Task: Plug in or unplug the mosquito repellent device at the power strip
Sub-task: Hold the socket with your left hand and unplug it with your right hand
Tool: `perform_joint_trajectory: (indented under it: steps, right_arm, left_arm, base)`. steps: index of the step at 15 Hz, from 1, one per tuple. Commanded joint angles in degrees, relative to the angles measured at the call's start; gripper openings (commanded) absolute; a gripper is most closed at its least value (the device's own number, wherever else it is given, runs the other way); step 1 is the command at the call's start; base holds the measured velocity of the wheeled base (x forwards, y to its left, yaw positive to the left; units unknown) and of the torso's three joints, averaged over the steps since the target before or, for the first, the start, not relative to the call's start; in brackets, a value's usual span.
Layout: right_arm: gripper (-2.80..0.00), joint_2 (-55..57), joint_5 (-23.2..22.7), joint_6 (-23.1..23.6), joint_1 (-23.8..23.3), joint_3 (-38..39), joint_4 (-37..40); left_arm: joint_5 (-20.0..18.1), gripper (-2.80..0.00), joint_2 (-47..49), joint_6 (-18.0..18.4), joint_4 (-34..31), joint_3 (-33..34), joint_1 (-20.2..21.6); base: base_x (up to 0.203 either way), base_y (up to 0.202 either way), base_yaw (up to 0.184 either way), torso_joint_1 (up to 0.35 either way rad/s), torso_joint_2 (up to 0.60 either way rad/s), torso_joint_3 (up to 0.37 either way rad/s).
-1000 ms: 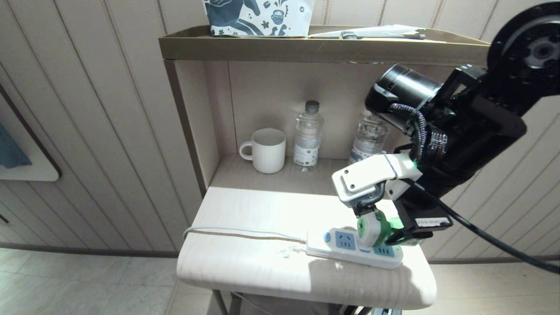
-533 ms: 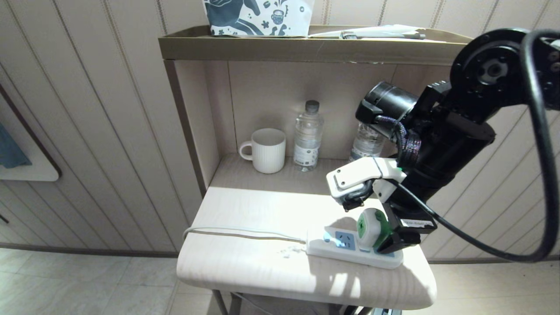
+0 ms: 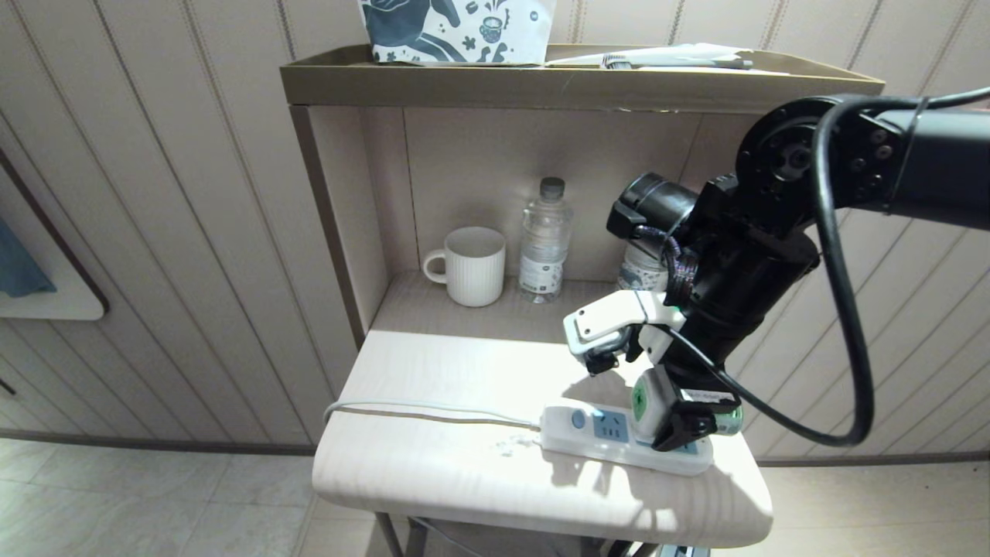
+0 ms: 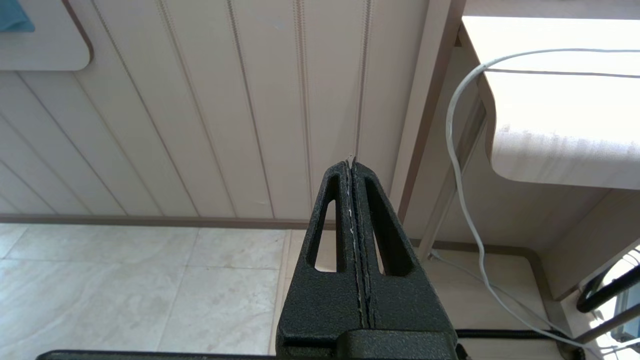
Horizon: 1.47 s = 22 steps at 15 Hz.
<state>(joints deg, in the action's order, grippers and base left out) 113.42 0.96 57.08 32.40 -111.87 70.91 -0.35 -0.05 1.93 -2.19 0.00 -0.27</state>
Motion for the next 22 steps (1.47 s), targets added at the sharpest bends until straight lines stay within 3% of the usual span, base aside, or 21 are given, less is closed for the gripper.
perform_joint_trajectory:
  steps: [1, 2, 3, 13, 17, 19, 22]
  right_arm:
    - [0.00, 0.6, 0.0, 0.3, 0.1, 0.0, 0.4]
    - [0.00, 0.6, 0.1, 0.3, 0.1, 0.0, 0.4]
    - [-2.80, 0.7, 0.1, 0.3, 0.1, 0.1, 0.5]
    - [-2.80, 0.0, 0.1, 0.4, -0.1, 2.3, 1.0]
    - [-2.80, -0.3, 0.1, 0.5, -0.1, 3.0, 1.0]
    - [-2.80, -0.4, 0.1, 0.5, -0.5, 3.6, 0.9]
    - [-2.80, -0.7, -0.1, 0.4, -0.7, 4.2, 0.4]
  left_arm:
    - [0.0, -2.80, 0.0, 0.0, 0.0, 0.0, 0.0]
    - [0.0, -2.80, 0.0, 0.0, 0.0, 0.0, 0.0]
    - [0.0, -2.80, 0.0, 0.0, 0.0, 0.0, 0.0]
    - [0.0, -2.80, 0.0, 0.0, 0.0, 0.0, 0.0]
    - [0.5, -2.80, 0.2, 2.0, -0.7, -0.8, 0.0]
    - [0.5, -2.80, 3.8, 2.2, -1.1, -7.0, 0.0]
    - [0.7, -2.80, 19.8, -1.0, -0.7, -22.9, 0.0]
  base:
    - [0.000, 0.000, 0.000, 0.000, 0.00, 0.000]
    - [0.000, 0.000, 0.000, 0.000, 0.00, 0.000]
    - [0.000, 0.000, 0.000, 0.000, 0.00, 0.000]
    - [0.000, 0.000, 0.000, 0.000, 0.00, 0.000]
    - [0.000, 0.000, 0.000, 0.000, 0.00, 0.000]
    - [0.000, 0.000, 0.000, 0.000, 0.00, 0.000]
    - [0.000, 0.000, 0.000, 0.000, 0.00, 0.000]
